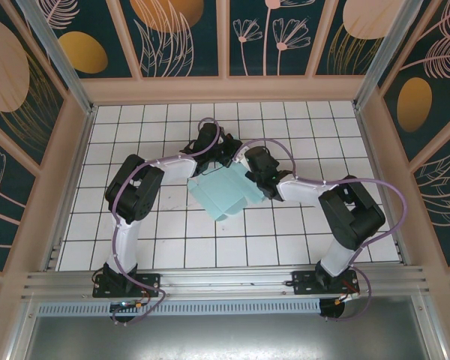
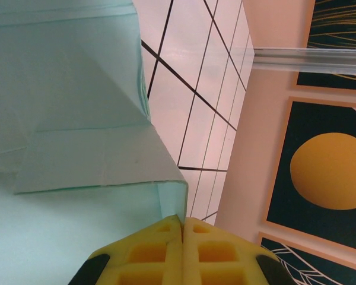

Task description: Fold the paper box

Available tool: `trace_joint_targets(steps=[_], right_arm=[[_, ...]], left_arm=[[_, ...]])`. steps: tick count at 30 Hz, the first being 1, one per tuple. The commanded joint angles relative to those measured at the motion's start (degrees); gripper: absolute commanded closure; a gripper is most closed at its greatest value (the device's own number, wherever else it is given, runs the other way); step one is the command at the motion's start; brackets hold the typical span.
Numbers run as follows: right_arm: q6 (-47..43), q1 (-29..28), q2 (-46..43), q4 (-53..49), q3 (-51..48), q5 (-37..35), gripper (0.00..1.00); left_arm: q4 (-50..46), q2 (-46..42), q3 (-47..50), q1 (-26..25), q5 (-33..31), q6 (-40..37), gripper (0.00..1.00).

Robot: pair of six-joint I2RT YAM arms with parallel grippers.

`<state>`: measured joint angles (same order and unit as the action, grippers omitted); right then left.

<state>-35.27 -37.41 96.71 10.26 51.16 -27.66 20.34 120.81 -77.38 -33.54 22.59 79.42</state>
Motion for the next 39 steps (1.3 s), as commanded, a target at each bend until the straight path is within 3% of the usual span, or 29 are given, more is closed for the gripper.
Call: trace_joint_targets(steps=[1,3,8,17,22,28,32,39], right_arm=[[0.4,-0.2,0.7,1.5,1.1,-2.2,1.00],[0.4,-0.2,0.7,1.8,0.9,-2.6,1.00],[1.3,0.2,0.2,2.3,1.2,-5.1,1.00],[0.2,0.2,-0.4,5.0,1.0,-8.4,1.00],[-6.7,-0.1,1.8,15.7,-0.6,-16.9,1.00],[-11.9,-0.6,0.7,20.0,-1.8,-17.4,1.00],[-16.5,-1.7,0.6,21.0,-2.8,-16.4,1.00],[-28.1,-4.7,3.2,33.3,-6.2,-18.1,1.00]], left_arm=[[0.0,0.9,-0.2,0.0,0.5,0.7,1.00],[0.9,0.4,0.4,0.0,0.4,1.0,1.00],[2.8,-3.9,3.2,0.1,-2.6,-0.6,0.64],[-3.8,-14.8,6.7,2.2,-9.5,-10.8,0.43],[-3.2,-20.3,11.8,5.1,-12.7,-16.9,0.32],[-1.6,-24.3,16.9,10.2,-13.1,-19.9,0.01],[-1.8,-24.9,19.2,13.3,-13.7,-21.5,0.01],[-2.6,-24.8,21.3,18.1,-13.3,-25.0,0.01]])
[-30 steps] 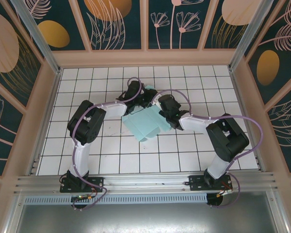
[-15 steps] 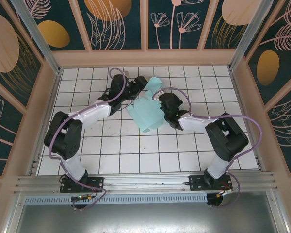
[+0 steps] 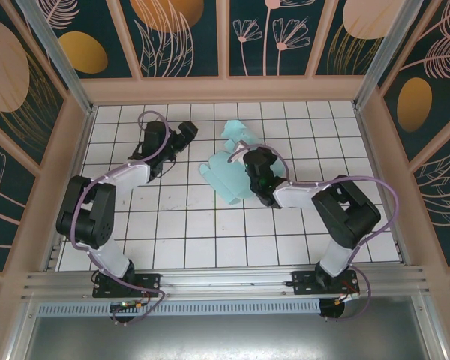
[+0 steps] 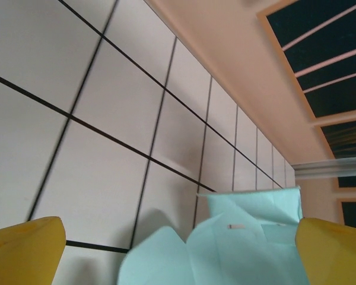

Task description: Fold the paper box

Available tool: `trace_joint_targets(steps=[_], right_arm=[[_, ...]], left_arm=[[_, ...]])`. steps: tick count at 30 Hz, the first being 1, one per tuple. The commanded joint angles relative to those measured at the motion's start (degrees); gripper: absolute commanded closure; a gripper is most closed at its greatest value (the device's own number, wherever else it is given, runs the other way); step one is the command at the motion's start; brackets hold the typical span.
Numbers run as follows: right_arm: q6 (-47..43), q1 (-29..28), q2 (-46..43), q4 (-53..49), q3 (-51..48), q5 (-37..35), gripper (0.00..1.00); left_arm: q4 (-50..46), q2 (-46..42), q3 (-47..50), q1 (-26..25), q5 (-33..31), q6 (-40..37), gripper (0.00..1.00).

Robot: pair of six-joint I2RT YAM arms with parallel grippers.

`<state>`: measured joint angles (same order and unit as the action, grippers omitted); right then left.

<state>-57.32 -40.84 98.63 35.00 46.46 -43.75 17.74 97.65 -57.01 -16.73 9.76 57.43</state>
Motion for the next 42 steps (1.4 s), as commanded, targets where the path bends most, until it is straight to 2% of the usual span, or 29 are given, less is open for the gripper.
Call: trace_joint_targets(steps=[1,10,15,18,22,25,28,33,42], right_arm=[[-7.1,-1.9,1.6,10.5,-1.9,-2.2,1.00],[-14.2,-7.1,3.8,21.9,-5.1,-2.2,1.00],[-18.0,-8.4,5.4,28.7,-6.3,-2.9,1.00],[-18.2,-9.6,6.3,29.3,-6.4,-3.6,1.00],[-19.4,-12.1,7.9,31.3,-6.5,-4.8,1.00],[-16.7,-14.1,6.2,26.8,-5.9,-4.1,1.00],[-10.4,-14.7,3.2,15.3,-4.0,-2.2,1.00],[-10.0,-15.7,0.2,10.8,-4.1,-0.2,1.00],[-14.2,-16.0,4.2,16.9,-6.3,-0.5,1.00]], left_arm=[[-0.3,-1.4,0.9,1.9,-0.2,-3.3,0.01],[-2.9,0.2,0.9,4.9,-1.5,-5.6,0.01],[-2.3,3.0,1.8,5.5,0.1,-5.0,0.01],[-2.7,4.9,1.6,5.7,1.5,-5.1,0.01],[-4.4,6.9,-2.2,5.7,3.1,-5.5,0.01],[-6.5,7.4,-4.0,6.0,3.4,-6.7,0.01],[-7.3,7.3,-4.5,6.7,4.0,-7.2,0.01],[-7.1,6.3,-3.4,7.4,4.5,-7.9,0.01],[-3.2,6.4,-0.9,7.4,9.0,-7.9,0.02]])
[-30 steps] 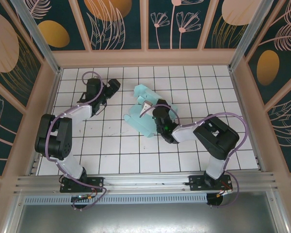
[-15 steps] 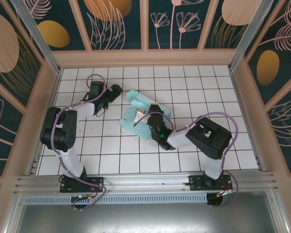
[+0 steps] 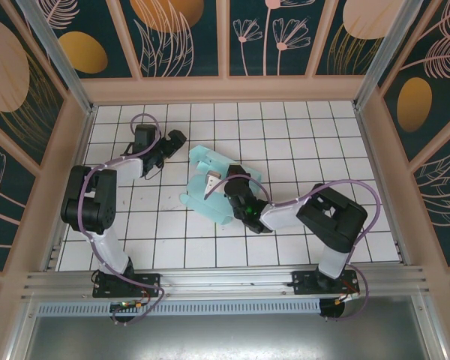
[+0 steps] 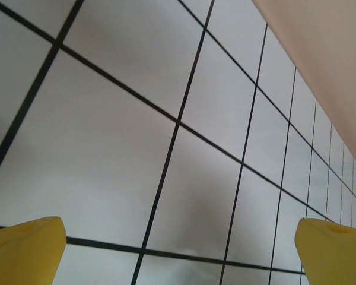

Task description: Fold the paper box

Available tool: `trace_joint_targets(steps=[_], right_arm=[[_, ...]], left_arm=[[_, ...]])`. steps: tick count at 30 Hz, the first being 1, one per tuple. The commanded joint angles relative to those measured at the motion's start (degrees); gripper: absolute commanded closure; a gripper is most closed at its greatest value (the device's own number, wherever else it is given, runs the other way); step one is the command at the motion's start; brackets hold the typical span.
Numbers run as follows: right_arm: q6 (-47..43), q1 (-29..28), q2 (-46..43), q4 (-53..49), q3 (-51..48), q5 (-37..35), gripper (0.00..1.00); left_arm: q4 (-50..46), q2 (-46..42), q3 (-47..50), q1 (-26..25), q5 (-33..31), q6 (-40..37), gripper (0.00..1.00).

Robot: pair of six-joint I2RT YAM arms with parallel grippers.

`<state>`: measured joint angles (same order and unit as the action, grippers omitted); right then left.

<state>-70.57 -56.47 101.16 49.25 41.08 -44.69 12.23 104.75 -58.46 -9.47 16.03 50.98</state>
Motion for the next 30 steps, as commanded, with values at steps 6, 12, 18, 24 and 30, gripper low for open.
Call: trace_joint_targets(steps=[6,12,18,24,30], right_arm=[[-3.1,1.3,4.4,5.9,-1.3,0.0,1.00],[-4.8,2.7,7.5,10.0,-0.9,-0.6,1.00],[-6.8,2.4,8.0,13.0,-1.4,-1.1,1.00],[-10.3,1.8,8.7,16.9,-2.0,-2.6,1.00],[-12.4,1.7,10.7,18.9,-2.0,-3.1,1.00]], left_arm=[[3.0,-0.1,-0.7,0.2,5.1,-3.2,0.02],[3.6,0.7,-2.1,0.1,7.4,-4.6,0.08],[1.5,2.4,-5.7,-0.3,10.0,-8.9,0.13],[-4.2,3.4,-9.8,-0.5,9.8,-12.4,0.14],[-6.9,5.4,-12.7,-1.3,10.8,-13.7,0.16]])
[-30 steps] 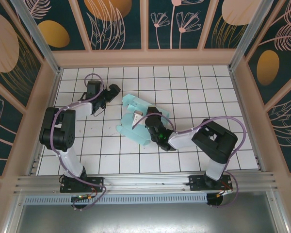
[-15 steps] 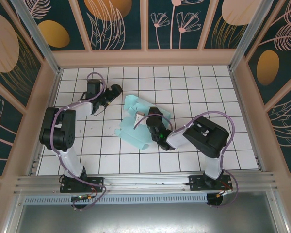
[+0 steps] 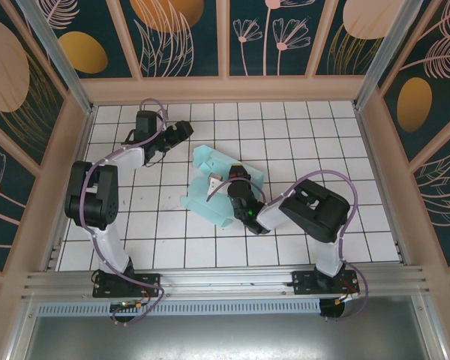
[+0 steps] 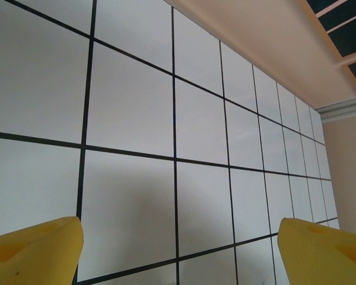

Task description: Fold the paper box

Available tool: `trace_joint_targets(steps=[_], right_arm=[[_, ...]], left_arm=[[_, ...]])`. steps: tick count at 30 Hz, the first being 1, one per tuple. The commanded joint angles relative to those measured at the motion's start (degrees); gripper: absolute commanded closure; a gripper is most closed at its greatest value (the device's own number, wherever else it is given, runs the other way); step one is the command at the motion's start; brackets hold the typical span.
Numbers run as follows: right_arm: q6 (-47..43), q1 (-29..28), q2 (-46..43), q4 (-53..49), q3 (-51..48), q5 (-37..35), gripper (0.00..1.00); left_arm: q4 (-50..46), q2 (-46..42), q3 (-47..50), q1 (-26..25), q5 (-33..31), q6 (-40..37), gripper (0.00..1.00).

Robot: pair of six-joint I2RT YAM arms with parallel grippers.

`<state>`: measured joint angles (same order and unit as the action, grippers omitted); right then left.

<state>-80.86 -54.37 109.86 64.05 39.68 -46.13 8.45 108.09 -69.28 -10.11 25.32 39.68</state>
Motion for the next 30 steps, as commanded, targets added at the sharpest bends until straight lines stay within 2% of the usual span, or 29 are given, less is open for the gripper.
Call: trace_joint_targets(steps=[1,4,12,16,19,23,27,30], right_arm=[[-2.4,-0.4,2.5,4.6,-0.4,-1.8,1.00],[-3.4,-0.5,3.8,6.2,-0.2,-1.9,1.00],[-3.5,-0.6,3.9,7.1,-0.4,-2.6,1.00],[-3.3,-0.8,3.4,7.1,-0.5,-2.5,1.00],[-2.8,-1.0,2.8,6.3,0.0,-2.5,1.00],[-2.2,-1.1,2.3,5.6,-0.1,-2.5,1.00],[-1.9,-1.1,2.2,5.1,-0.1,-2.7,1.00],[-1.5,-1.1,2.3,4.6,-0.1,-2.7,1.00]], left_arm=[[-3.4,2.4,-2.4,-0.8,1.5,-2.6,0.16],[-4.1,3.9,-4.1,-1.4,2.3,-3.2,0.22],[-8.9,6.5,-9.4,-3.8,3.1,-6.7,0.22],[-8.9,7.1,-9.7,-4.4,7.3,-6.6,0.24],[-6.6,8.1,-9.7,-4.7,9.8,-7.7,0.16],[-5.0,10.7,-11.8,-4.7,13.3,-13.5,0.15],[-1.7,10.5,-10.2,-4.8,19.8,-13.3,0.19],[-1.5,8.9,-8.4,-4.8,21.7,-13.8,0.21]])
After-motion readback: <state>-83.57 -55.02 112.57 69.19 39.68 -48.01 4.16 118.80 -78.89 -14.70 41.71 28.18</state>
